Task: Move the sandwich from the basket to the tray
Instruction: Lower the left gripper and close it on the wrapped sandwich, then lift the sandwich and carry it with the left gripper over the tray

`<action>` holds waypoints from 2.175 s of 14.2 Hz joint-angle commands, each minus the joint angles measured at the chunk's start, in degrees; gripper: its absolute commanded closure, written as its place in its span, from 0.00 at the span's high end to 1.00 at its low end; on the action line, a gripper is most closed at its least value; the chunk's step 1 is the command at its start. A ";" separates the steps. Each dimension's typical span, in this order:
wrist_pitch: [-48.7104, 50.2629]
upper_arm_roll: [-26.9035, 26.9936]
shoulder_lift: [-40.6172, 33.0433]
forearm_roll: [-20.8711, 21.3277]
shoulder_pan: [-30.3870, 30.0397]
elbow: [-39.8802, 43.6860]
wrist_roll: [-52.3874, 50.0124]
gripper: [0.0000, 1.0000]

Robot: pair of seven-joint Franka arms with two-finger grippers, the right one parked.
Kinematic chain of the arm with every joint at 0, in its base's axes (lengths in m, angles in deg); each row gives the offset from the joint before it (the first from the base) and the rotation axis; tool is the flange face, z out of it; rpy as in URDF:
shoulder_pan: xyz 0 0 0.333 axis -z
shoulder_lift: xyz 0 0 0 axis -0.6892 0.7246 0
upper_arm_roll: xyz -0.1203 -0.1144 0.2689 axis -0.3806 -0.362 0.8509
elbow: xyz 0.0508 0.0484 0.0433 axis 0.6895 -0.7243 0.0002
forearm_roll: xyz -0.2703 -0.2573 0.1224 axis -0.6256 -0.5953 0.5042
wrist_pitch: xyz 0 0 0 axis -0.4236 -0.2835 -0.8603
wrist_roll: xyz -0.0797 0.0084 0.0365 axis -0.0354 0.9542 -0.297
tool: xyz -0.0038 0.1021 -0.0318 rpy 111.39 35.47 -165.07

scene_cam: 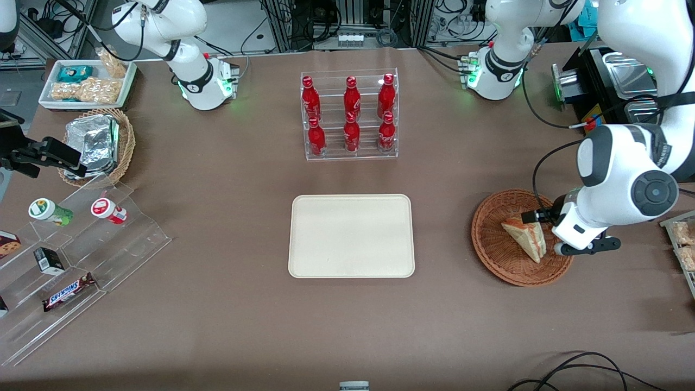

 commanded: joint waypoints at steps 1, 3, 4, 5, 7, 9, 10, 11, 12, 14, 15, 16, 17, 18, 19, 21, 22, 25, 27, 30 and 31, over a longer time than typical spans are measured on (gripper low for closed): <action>-2.99 0.10 0.51 1.69 0.33 -1.54 -15.42 1.00; -5.62 0.19 0.87 1.95 0.33 -3.30 -26.68 1.00; -7.28 0.19 0.87 3.69 0.33 -4.52 -31.51 1.00; -9.48 0.19 1.31 5.89 0.33 -6.10 -36.44 1.00; -14.31 0.19 3.76 6.70 0.24 -6.82 -42.61 1.00; -16.08 0.19 6.14 6.44 0.07 -6.65 -46.23 1.00; -16.79 0.11 6.41 5.91 -0.02 -6.82 -47.02 1.00; -16.79 0.10 6.84 5.65 -0.11 -6.91 -48.34 0.92; -16.79 0.10 7.11 5.56 -0.02 -6.91 -50.96 0.60; -16.18 0.02 6.85 5.56 0.15 -6.56 -52.04 0.11; -16.00 0.02 6.67 5.47 0.07 -6.04 -52.22 0.04; -15.22 0.02 6.67 5.47 0.15 -5.16 -52.13 0.03; -13.47 -0.07 6.50 5.30 0.15 -4.11 -52.04 0.02; -10.06 -0.16 6.15 5.21 0.33 -2.27 -51.95 0.02; -5.41 -0.85 5.45 5.21 0.33 0.18 -51.87 0.02; 4.70 -4.19 5.70 5.12 0.24 7.90 -51.78 0.02; 6.92 -6.20 6.40 4.68 0.33 10.29 -51.78 0.02; 6.50 -14.54 7.80 4.50 0.33 11.28 -49.69 0.05; 1.43 -20.61 11.40 5.29 1.11 13.38 -48.71 0.06; -4.65 -21.08 18.07 8.62 8.13 19.43 -46.78 0.08; -4.84 -21.16 20.79 10.55 10.15 22.85 -44.77 0.10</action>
